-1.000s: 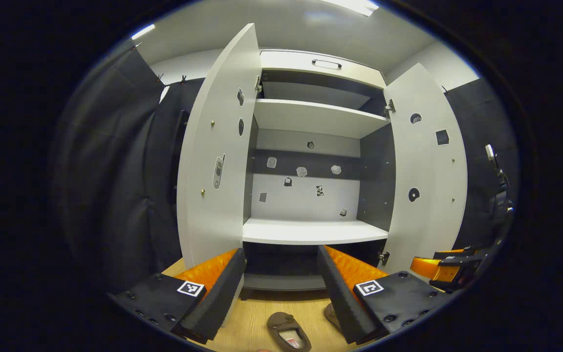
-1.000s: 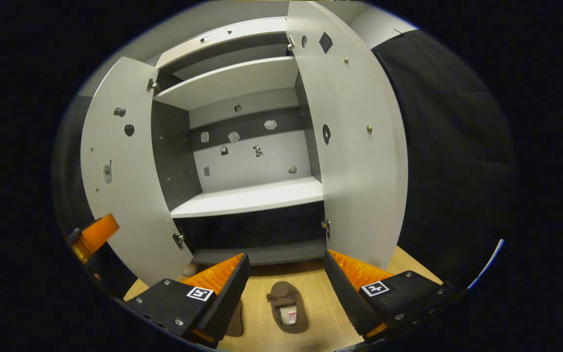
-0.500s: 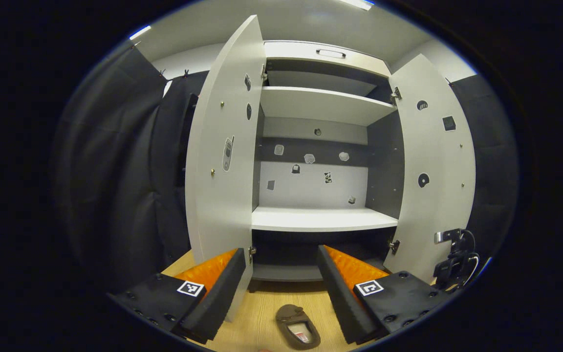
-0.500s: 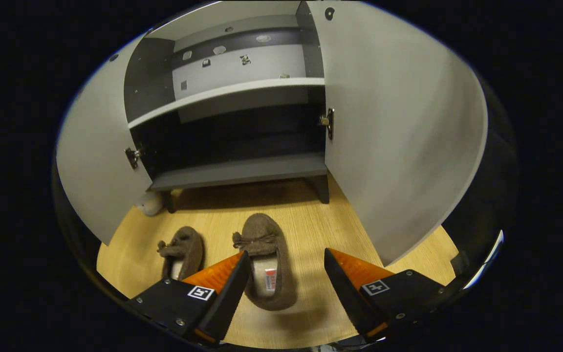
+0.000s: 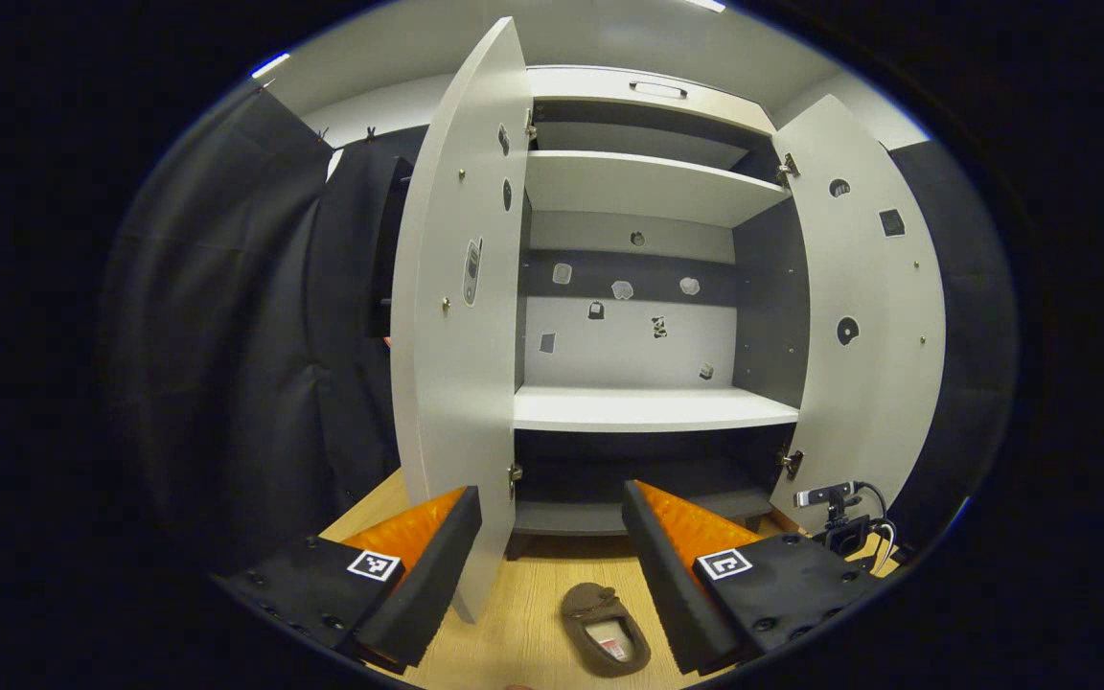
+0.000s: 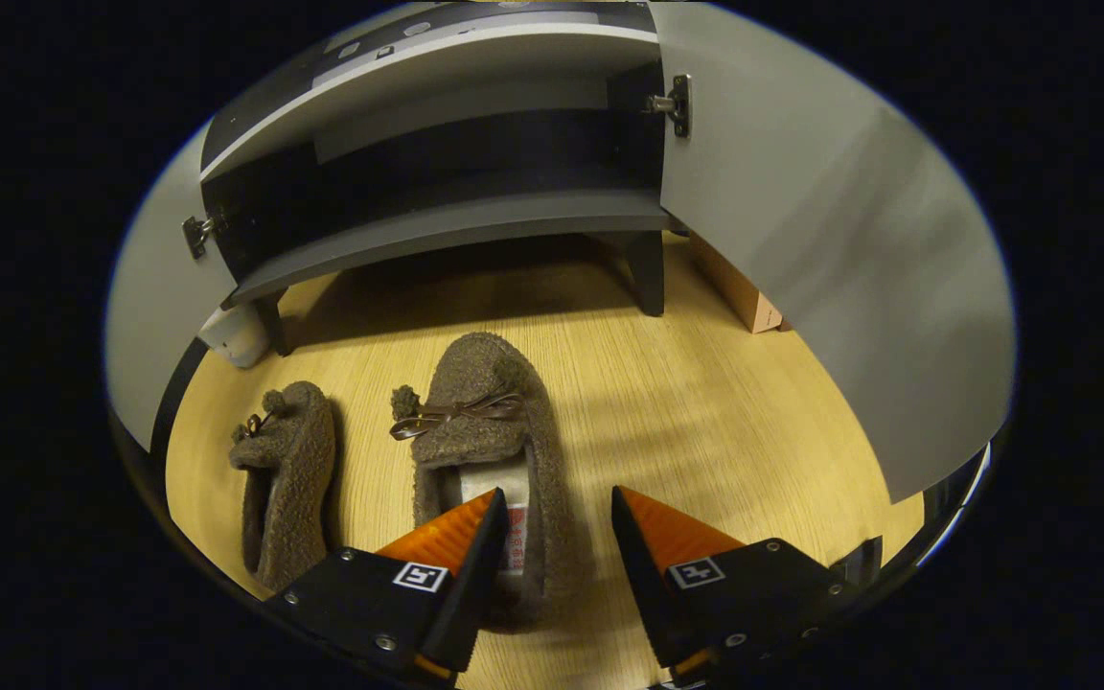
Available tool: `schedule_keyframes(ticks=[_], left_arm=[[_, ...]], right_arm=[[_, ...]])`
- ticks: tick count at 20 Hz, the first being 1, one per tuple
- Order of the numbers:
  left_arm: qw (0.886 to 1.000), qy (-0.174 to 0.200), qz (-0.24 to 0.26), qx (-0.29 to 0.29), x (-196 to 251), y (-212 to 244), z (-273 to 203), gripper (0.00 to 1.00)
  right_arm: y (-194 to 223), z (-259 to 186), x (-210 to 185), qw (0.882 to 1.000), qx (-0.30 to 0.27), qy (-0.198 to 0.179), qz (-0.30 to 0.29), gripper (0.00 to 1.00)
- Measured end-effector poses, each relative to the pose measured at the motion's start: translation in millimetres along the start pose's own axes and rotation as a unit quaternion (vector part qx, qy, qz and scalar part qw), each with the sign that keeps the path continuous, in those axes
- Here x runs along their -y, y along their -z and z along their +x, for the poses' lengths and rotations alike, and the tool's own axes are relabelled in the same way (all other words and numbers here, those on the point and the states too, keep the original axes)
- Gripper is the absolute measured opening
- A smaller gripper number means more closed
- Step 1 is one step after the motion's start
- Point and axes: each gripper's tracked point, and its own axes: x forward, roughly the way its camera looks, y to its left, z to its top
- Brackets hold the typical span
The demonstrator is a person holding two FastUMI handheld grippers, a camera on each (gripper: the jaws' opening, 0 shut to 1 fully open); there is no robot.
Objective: Grab one shoe with the right hand and put it into the shoe cabinet, grab the other shoe with the left hand and put it into the shoe cabinet; then close the right door with the right hand and the left door with the left hand.
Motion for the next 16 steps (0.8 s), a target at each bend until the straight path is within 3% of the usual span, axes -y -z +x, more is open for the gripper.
schedule_keyframes(ticks=[3, 6, 8, 16], left_arm=[[1.0, 0.0, 0.003, -0.007, -1.8, 5.3, 0.0, 0.97], [1.0, 0.002, 0.003, -0.011, -2.7, 8.1, 0.0, 0.97], [1.0, 0.003, 0.004, -0.012, -3.5, 9.6, 0.3, 0.97], [1.0, 0.007, 0.009, -0.003, -4.0, 8.0, -5.1, 0.97]], right_arm=[[-0.8, 8.7, -6.5, 1.0, -0.006, -0.007, 0.014, 0.51], [-3.9, 7.7, -2.9, 1.0, -0.003, 0.007, 0.028, 0.17], [-4.6, -0.7, -3.8, 0.999, -0.004, 0.008, 0.043, 0.07], [-47.2, -44.2, -0.2, 0.995, 0.043, -0.003, 0.091, 0.04]])
